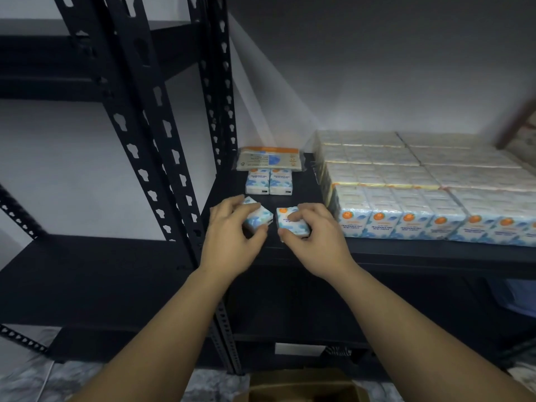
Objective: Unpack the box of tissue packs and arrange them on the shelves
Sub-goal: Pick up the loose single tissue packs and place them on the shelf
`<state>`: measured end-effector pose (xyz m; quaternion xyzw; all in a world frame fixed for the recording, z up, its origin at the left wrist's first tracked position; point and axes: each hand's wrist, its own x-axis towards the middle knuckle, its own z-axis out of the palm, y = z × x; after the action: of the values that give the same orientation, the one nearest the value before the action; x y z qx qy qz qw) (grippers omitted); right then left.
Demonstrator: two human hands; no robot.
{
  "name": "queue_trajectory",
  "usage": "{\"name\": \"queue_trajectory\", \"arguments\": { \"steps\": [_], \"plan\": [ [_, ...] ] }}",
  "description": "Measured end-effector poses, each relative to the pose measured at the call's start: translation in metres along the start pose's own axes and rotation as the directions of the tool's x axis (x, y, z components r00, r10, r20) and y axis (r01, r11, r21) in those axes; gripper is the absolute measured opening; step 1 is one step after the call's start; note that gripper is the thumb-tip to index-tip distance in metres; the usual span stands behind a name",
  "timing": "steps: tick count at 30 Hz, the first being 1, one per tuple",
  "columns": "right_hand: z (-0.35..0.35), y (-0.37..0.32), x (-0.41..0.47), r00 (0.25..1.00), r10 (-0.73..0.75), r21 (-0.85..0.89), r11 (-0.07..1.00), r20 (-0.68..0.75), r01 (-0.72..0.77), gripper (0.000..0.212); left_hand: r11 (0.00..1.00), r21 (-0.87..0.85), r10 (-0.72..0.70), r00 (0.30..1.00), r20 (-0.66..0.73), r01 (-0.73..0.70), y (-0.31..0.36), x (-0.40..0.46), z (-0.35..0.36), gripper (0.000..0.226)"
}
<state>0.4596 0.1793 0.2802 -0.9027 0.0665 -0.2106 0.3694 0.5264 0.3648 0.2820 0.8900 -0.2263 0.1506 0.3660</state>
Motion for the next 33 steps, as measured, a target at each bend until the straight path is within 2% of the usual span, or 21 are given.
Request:
{"name": "queue_trajectory", "arguments": {
  "steps": [3, 6, 12, 18, 33],
  "plan": [
    [0.0, 0.001, -0.002, 1.0, -0.001, 0.002, 1.0, 0.025, 0.001, 0.039, 0.999, 0.012, -0.043, 0.999, -0.019, 0.043, -0.002, -0.003, 0.001, 0.049],
    [0.001, -0.001, -0.001, 1.0, 0.001, -0.034, 0.999, 0.022, 0.0, 0.044, 0.999, 0.021, -0.026, 0.999, 0.021, 0.026, -0.006, -0.001, -0.002, 0.04],
    [0.006, -0.005, 0.012, 1.0, 0.008, -0.118, 0.993, 0.003, -0.008, 0.035, 0.999, 0.021, -0.05, 0.995, 0.085, 0.049, -0.006, 0.008, -0.006, 0.049],
    [0.012, -0.005, 0.033, 1.0, -0.007, -0.115, 0.993, 0.008, 0.007, 0.034, 0.999, 0.004, -0.035, 0.993, 0.112, 0.035, -0.007, 0.023, -0.001, 0.045],
    [0.019, 0.0, 0.037, 0.999, -0.015, -0.109, 0.994, -0.038, 0.01, 0.029, 0.996, -0.004, -0.087, 0.995, 0.048, 0.087, -0.004, 0.028, 0.008, 0.041]
  ]
}}
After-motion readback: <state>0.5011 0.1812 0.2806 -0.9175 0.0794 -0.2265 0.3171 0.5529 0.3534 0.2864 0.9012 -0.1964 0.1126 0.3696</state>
